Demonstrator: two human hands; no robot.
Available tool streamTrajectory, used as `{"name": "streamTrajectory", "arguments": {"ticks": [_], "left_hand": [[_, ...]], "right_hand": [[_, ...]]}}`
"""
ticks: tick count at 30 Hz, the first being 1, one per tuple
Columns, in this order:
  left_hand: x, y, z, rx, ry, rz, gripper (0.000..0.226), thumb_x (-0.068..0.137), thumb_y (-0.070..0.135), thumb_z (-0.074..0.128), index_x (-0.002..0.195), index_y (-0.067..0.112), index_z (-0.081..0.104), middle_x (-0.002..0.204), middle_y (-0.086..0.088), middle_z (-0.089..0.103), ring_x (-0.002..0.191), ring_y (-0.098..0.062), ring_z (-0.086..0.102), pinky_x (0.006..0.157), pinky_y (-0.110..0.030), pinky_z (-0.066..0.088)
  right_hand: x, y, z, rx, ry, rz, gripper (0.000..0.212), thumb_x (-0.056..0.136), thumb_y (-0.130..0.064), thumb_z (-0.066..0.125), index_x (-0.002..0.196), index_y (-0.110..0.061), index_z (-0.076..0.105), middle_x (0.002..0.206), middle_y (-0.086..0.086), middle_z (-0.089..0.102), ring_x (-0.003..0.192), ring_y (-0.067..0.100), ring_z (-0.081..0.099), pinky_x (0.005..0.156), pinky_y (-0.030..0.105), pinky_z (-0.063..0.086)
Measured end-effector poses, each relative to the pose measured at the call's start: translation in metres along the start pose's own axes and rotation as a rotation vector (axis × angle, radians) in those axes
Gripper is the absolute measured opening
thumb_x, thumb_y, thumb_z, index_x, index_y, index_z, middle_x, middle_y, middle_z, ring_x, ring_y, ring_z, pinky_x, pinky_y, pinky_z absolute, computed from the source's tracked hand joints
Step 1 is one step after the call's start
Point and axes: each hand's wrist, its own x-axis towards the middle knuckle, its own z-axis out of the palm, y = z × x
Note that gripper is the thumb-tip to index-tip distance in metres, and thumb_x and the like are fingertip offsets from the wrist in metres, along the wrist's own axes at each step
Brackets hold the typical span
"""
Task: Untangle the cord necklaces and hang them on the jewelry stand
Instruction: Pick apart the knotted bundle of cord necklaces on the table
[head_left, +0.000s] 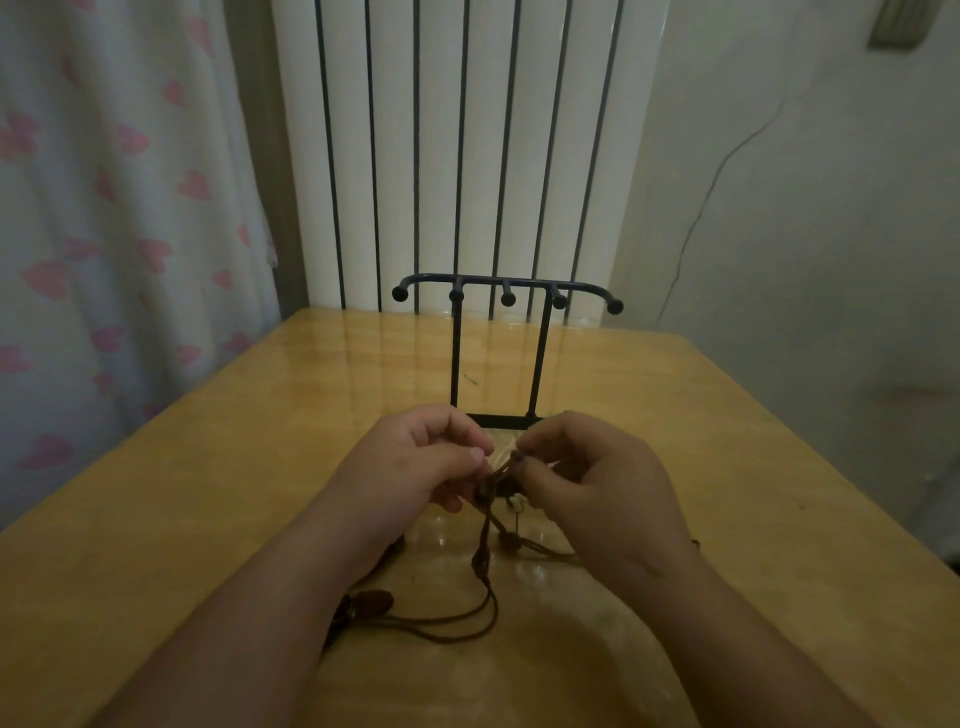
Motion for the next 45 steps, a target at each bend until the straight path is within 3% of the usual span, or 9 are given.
{"name": "streamTrajectory", "arguments": {"ticks": [4,9,14,17,21,26,29,35,45], "left_hand": [[-0.001,0.001,0.002,0.058,-0.001,0.050,0.009,0.086,0.008,0.068,0.086,0.016,0.071,0.076,0.000,0.072,0.071,-0.012,0.068,0.064,-0.024,0.052],[-0.002,0.003,0.003,0.061,-0.005,0.095,0.009,0.080,0.010,0.075,0.082,0.017,0.071,0.077,0.000,0.073,0.073,-0.011,0.069,0.064,-0.020,0.052],[-0.003,0.003,0.004,0.081,0.022,0.111,0.016,0.077,0.008,0.078,0.077,0.023,0.071,0.080,0.001,0.074,0.078,-0.014,0.071,0.071,-0.027,0.057],[-0.003,0.003,0.003,0.091,0.019,0.118,0.020,0.077,0.008,0.079,0.076,0.026,0.071,0.080,0.000,0.074,0.079,-0.016,0.072,0.075,-0.032,0.059],[-0.002,0.002,0.003,0.062,0.001,0.118,0.018,0.080,0.005,0.076,0.081,0.023,0.070,0.078,0.001,0.073,0.075,-0.011,0.070,0.065,-0.022,0.053],[-0.002,0.002,0.004,0.053,-0.012,0.104,0.013,0.083,0.007,0.074,0.089,0.016,0.068,0.079,-0.002,0.075,0.075,-0.013,0.072,0.065,-0.024,0.055],[-0.002,0.001,0.003,0.019,-0.016,0.095,0.012,0.088,0.001,0.065,0.091,0.012,0.067,0.078,-0.004,0.075,0.074,-0.016,0.072,0.066,-0.027,0.055],[-0.002,0.001,0.003,0.035,0.024,0.112,0.012,0.087,0.006,0.068,0.090,0.017,0.072,0.082,0.000,0.075,0.078,-0.012,0.072,0.066,-0.021,0.053],[-0.002,0.000,0.007,0.120,0.070,0.153,0.011,0.085,0.017,0.073,0.088,0.028,0.074,0.084,0.008,0.074,0.082,-0.007,0.071,0.075,-0.028,0.058]], "right_hand": [[0.000,-0.003,-0.002,0.099,0.023,-0.002,0.014,0.082,-0.017,0.074,0.085,-0.030,0.068,0.076,-0.008,0.071,0.072,0.006,0.067,0.065,0.027,0.058],[0.000,-0.005,-0.003,0.161,0.040,-0.023,0.019,0.082,-0.010,0.071,0.085,-0.029,0.070,0.078,-0.010,0.072,0.075,0.006,0.069,0.068,0.024,0.059],[-0.001,-0.008,-0.007,0.519,-0.022,0.068,0.028,0.084,0.009,0.052,0.090,-0.009,0.073,0.083,0.008,0.074,0.078,0.022,0.071,0.067,0.026,0.058],[0.000,-0.009,-0.009,0.622,-0.062,0.114,0.018,0.084,0.002,0.061,0.093,-0.009,0.073,0.089,0.012,0.074,0.084,0.025,0.071,0.070,0.030,0.059],[0.000,-0.008,-0.009,0.674,-0.072,0.155,0.026,0.076,0.006,0.070,0.096,-0.009,0.072,0.091,0.012,0.073,0.088,0.028,0.071,0.074,0.033,0.059],[-0.002,-0.011,-0.004,0.586,-0.033,0.136,0.038,0.065,0.006,0.080,0.097,-0.012,0.071,0.089,0.006,0.073,0.086,0.021,0.069,0.074,0.032,0.060],[-0.004,-0.013,-0.002,0.517,-0.006,0.127,0.033,0.071,0.005,0.078,0.096,-0.014,0.069,0.088,0.003,0.072,0.085,0.020,0.069,0.075,0.035,0.061],[-0.004,-0.015,-0.005,0.482,-0.004,0.077,0.009,0.079,-0.003,0.073,0.084,-0.011,0.072,0.082,0.004,0.074,0.078,0.016,0.072,0.069,0.028,0.060],[-0.003,-0.015,-0.007,0.529,0.005,0.137,0.007,0.080,-0.003,0.072,0.086,-0.006,0.070,0.078,0.009,0.073,0.072,0.020,0.072,0.060,0.021,0.056]]}}
